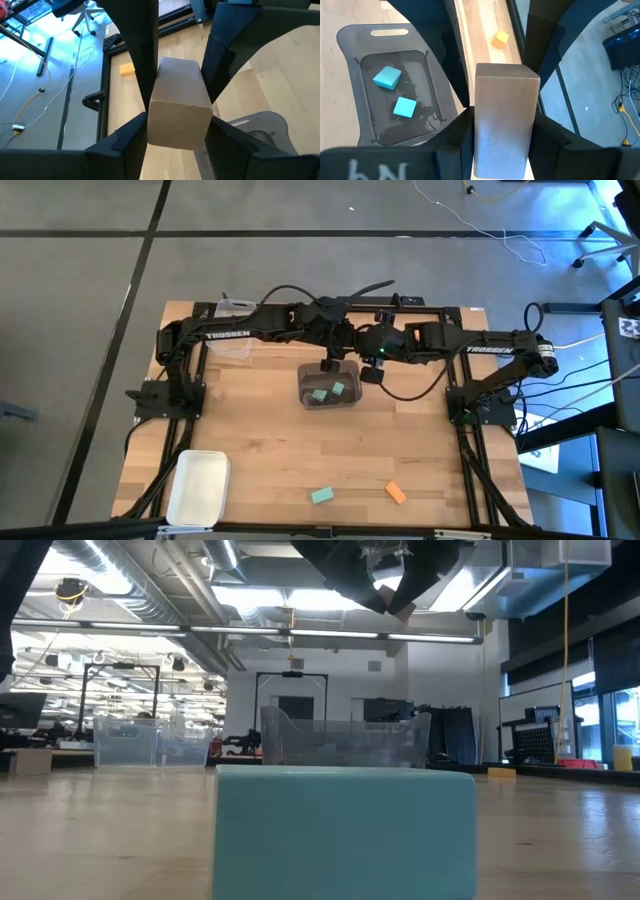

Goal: Sort & place blocks by color
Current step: Put the bottom right brown block into the white bin

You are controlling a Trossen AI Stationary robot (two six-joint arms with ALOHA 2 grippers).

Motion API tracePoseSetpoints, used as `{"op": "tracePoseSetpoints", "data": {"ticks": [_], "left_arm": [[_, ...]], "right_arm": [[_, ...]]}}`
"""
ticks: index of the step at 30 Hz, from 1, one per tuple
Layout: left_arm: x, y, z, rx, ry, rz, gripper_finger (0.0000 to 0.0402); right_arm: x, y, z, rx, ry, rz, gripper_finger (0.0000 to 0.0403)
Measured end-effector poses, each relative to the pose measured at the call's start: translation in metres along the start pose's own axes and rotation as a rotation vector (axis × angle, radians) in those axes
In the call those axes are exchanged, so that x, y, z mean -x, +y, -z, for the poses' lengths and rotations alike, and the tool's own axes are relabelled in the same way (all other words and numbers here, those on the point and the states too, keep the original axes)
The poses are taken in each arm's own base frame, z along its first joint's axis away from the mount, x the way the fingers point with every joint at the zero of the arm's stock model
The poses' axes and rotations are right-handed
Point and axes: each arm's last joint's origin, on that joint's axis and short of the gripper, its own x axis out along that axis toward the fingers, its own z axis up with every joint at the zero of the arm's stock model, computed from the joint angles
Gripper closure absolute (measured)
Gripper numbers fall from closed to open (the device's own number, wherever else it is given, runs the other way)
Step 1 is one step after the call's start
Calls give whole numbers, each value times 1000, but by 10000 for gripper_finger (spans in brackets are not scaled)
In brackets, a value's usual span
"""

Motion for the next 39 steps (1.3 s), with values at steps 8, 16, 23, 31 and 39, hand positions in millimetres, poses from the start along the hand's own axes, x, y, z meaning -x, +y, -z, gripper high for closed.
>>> {"op": "tracePoseSetpoints", "data": {"ticks": [8,16,23,31,39], "left_arm": [[0,0,0,0,-2,-1,223],[0,-1,-1,-2,-3,0,223],[1,-8,-7,-39,-27,3,223],[3,-15,-12,-78,-17,-53,223],[3,-14,-12,-83,-9,-66,225]], "right_arm": [[0,0,0,0,0,0,273],[0,0,0,0,-1,-1,273],[0,0,0,2,3,-4,273],[1,0,0,-4,1,-25,273],[1,0,0,-2,-1,-25,273]]}}
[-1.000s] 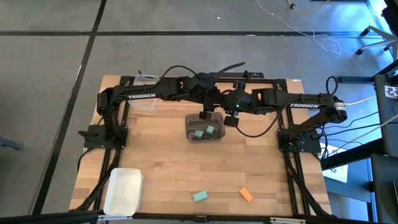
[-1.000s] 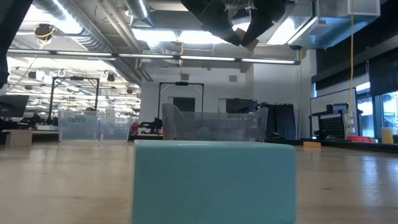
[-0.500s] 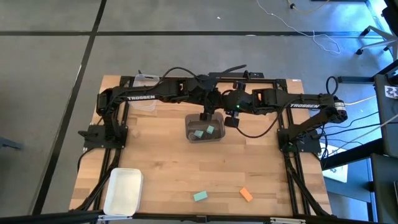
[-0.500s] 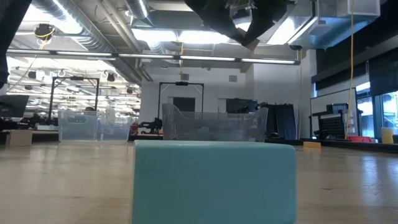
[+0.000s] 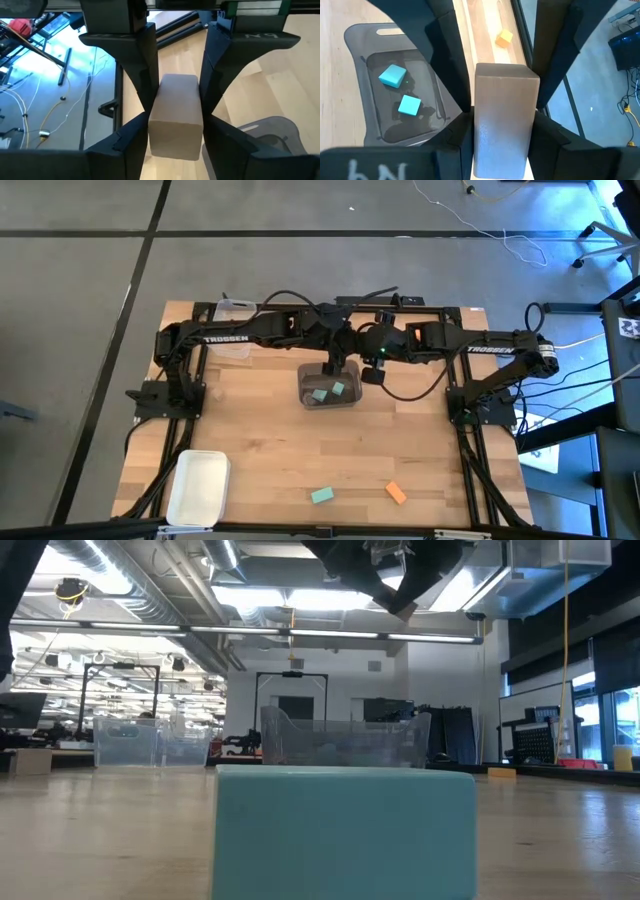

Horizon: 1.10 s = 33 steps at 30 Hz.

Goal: Sort & place blocks by color
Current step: Put the bottom right brown block into the white bin

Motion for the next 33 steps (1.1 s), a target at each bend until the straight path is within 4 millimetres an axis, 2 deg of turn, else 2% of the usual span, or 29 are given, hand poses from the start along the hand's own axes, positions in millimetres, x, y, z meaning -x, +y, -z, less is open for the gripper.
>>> {"op": "tracePoseSetpoints", "data": {"ticks": [6,19,26,33], "left_arm": [[0,0,0,-1,1,3,280],[-1,-1,1,27,-15,46,281],[-1,-1,0,43,-25,63,281],[2,-2,2,65,10,64,281]], "right_arm": [[0,0,0,9,2,0,273],[-1,1,0,-5,6,-9,272],[-1,0,0,-9,2,-1,198],[-1,1,0,-1,4,-5,185]]}}
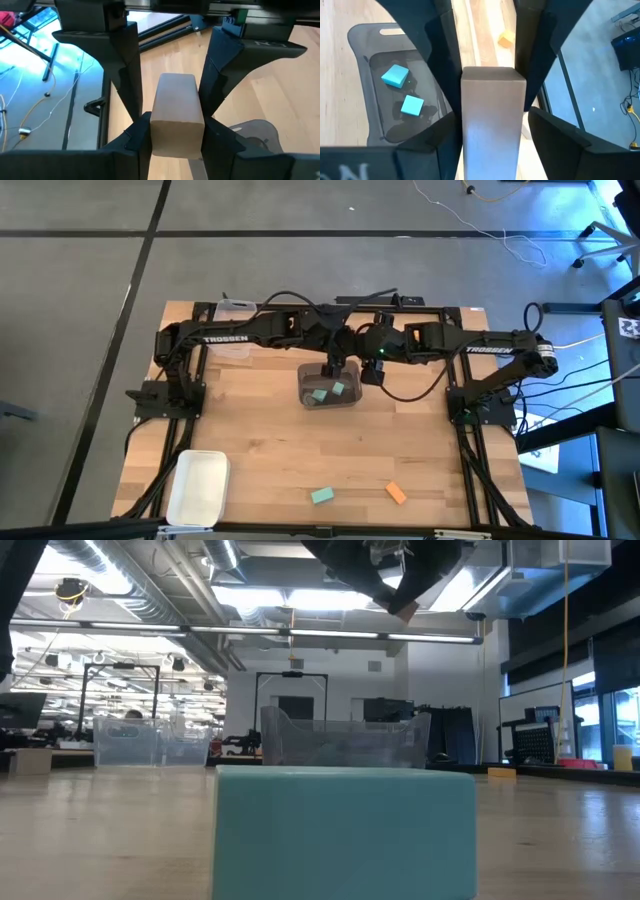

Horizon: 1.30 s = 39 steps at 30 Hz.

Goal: Sort & place blocks by color
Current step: Put the bottom right brown block into the white bin

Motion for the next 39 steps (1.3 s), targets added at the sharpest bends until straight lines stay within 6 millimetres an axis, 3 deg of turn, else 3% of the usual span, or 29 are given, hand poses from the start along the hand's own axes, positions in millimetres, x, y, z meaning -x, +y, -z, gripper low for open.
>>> {"op": "tracePoseSetpoints", "data": {"ticks": [6,12,20,26,39], "left_arm": [[9,7,5,67,41,-10,281],[25,14,10,118,111,-59,281],[60,17,10,260,170,-130,281],[96,18,21,386,320,-279,281],[148,35,66,877,604,-570,281]], "right_arm": [[3,-1,0,23,-5,2,183],[27,-9,-4,15,-50,4,182],[66,-26,-5,-15,-118,13,182],[84,-34,2,-23,-142,17,182],[85,-38,6,-10,-129,27,182]]}}
